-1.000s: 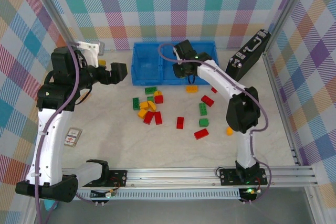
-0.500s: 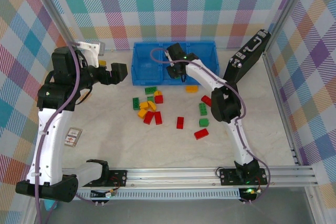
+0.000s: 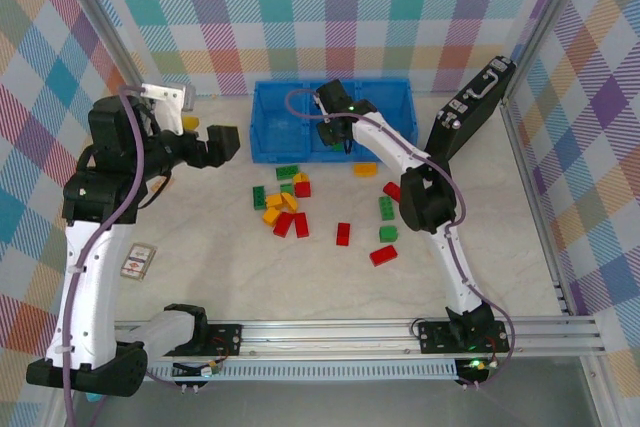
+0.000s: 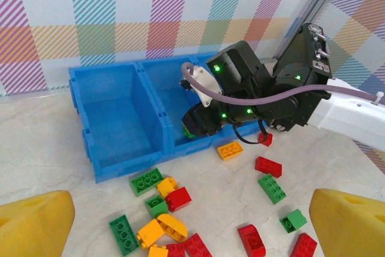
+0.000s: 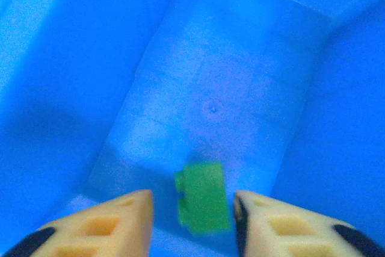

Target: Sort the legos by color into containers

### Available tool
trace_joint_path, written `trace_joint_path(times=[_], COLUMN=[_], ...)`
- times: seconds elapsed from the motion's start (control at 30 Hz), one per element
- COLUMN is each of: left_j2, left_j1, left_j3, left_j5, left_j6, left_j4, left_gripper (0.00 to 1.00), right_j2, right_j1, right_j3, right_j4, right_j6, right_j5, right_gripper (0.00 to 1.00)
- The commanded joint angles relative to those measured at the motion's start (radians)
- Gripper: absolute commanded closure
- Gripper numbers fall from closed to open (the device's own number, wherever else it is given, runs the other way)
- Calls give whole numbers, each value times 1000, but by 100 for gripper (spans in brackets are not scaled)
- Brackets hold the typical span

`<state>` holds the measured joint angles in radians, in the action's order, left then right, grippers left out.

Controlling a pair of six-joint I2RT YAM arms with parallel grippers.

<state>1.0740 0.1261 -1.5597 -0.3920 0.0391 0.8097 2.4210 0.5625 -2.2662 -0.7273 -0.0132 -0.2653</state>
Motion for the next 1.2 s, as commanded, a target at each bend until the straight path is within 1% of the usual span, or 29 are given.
trace_joint_path(times=[0.0, 0.13, 0.2, 0.33, 0.47, 0.6, 0.73, 0.83, 0.93, 1.07, 1.17], left_j2=[-24, -38, -47, -58, -67, -70, -68, -62, -56, -50, -37], left_j1=[17, 20, 20, 21, 21, 24, 28, 30, 30, 32, 32], left_j3=[16, 19, 25, 33, 33, 35, 38, 38, 38, 39, 30], left_j5=[-9, -7, -6, -8, -13, -14, -18, -20, -18, -10, -10], left_j6=[12, 12, 12, 11, 8, 7, 7, 5, 5, 5, 5], left_j4=[-6, -6, -12, -18, -20, -20, -21, -21, -17, -16, -12], left_gripper=[0, 0, 0, 0, 0, 0, 0, 0, 0, 0, 0], right_j2=[-18, -93, -166, -366, -546, -665, -760, -803, -815, -772, -711], right_j1=[4, 4, 7, 8, 7, -5, -45, -88, -136, -183, -195], right_j3=[-2, 41, 111, 359, 605, 775, 927, 992, 1007, 979, 945], right_j4=[-6, -28, -28, 7, 21, -17, -26, -14, -9, -21, -27], right_j6=[-4, -12, -21, -61, -90, -134, -183, -194, -179, -147, -127], right_j5=[-9, -13, -11, 1, -26, -56, -48, -26, 29, 86, 121], right_gripper=[52, 49, 48, 42, 37, 31, 31, 31, 29, 28, 26])
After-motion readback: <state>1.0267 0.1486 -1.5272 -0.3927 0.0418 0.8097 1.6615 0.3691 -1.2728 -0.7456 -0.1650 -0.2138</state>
